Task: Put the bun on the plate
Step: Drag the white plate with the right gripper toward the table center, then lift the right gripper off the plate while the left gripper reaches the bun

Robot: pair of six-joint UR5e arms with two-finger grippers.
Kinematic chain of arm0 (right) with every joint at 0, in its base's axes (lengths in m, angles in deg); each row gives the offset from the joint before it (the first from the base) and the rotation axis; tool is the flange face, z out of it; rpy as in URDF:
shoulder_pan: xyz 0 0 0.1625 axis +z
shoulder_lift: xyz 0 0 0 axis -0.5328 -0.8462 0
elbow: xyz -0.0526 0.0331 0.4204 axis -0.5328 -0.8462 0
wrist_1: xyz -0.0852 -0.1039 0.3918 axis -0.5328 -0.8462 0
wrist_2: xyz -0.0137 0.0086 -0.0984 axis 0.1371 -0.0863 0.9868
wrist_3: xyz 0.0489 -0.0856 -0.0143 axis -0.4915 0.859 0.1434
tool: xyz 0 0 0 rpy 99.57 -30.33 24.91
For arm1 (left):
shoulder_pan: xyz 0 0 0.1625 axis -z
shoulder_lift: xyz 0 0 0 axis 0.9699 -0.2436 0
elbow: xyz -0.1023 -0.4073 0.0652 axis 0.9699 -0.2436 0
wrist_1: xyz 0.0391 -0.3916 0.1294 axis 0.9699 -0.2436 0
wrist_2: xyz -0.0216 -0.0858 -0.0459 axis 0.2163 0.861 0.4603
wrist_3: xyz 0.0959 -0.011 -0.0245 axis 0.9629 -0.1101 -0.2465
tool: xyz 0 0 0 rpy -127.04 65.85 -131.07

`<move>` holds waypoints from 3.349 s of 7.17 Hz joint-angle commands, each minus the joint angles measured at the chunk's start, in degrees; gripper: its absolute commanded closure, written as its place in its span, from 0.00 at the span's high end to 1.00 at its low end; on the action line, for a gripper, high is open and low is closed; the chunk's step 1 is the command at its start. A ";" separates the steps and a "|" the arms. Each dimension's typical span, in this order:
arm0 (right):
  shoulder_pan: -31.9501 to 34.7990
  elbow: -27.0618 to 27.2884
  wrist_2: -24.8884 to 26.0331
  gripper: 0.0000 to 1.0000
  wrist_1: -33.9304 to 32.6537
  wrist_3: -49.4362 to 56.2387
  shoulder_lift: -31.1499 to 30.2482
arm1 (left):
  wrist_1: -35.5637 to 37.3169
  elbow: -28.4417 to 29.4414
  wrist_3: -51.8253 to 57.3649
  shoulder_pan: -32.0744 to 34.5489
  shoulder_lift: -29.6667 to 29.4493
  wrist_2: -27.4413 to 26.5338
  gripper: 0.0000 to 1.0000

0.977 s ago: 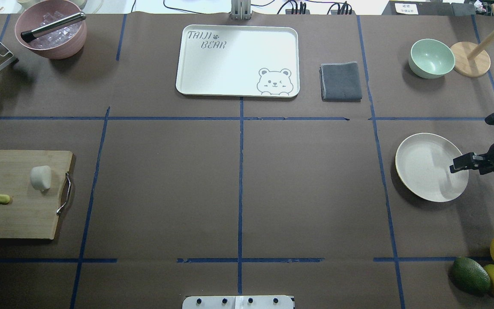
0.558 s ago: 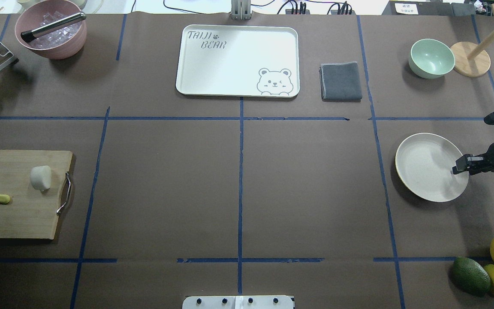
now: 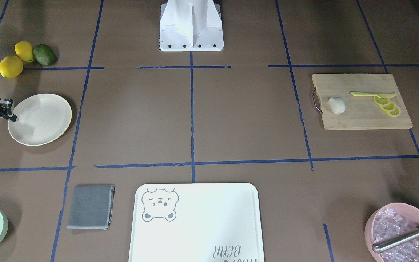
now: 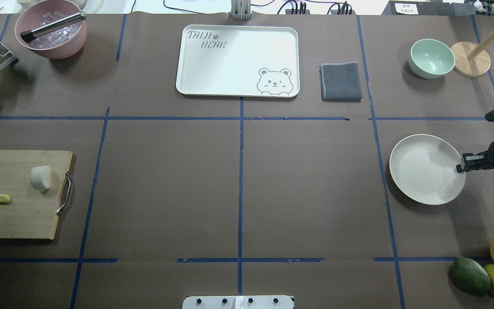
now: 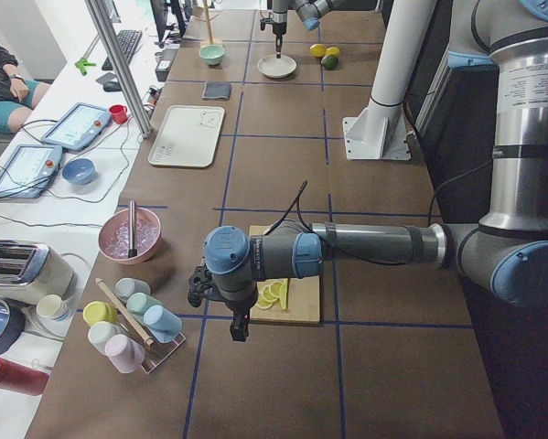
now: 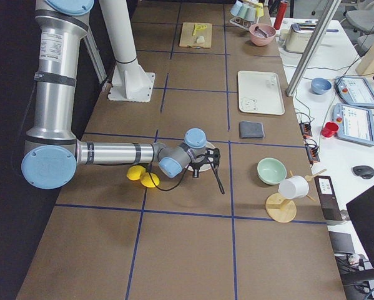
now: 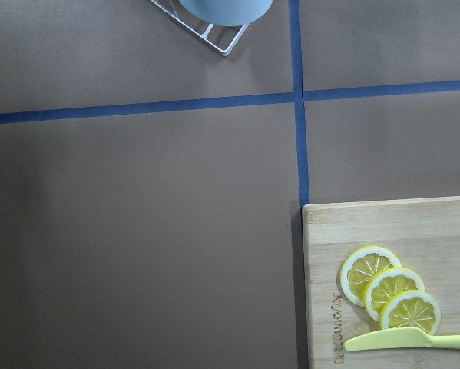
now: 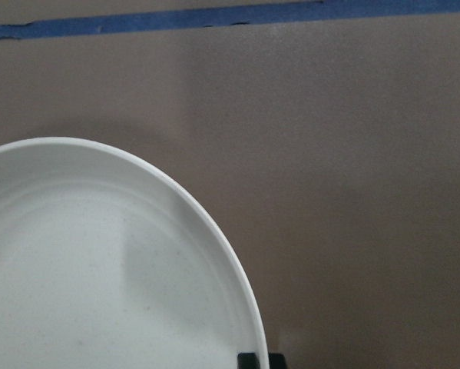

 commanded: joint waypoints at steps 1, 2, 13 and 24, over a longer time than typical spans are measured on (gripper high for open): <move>-0.20 5.93 -1.86 0.00 0.88 -6.90 2.22 | 0.07 -0.57 -0.01 0.07 0.07 -0.10 1.00; -0.29 6.22 -4.57 0.00 0.88 -11.67 7.37 | 0.07 -0.57 -0.01 -0.02 0.07 -0.10 1.00; -28.42 1.65 21.33 0.69 -10.46 -38.26 33.97 | -0.02 -0.57 -0.01 0.07 -0.02 0.07 1.00; 0.19 20.46 5.80 1.00 -52.82 9.66 27.40 | -27.97 -20.71 -69.15 -43.47 5.88 -17.46 1.00</move>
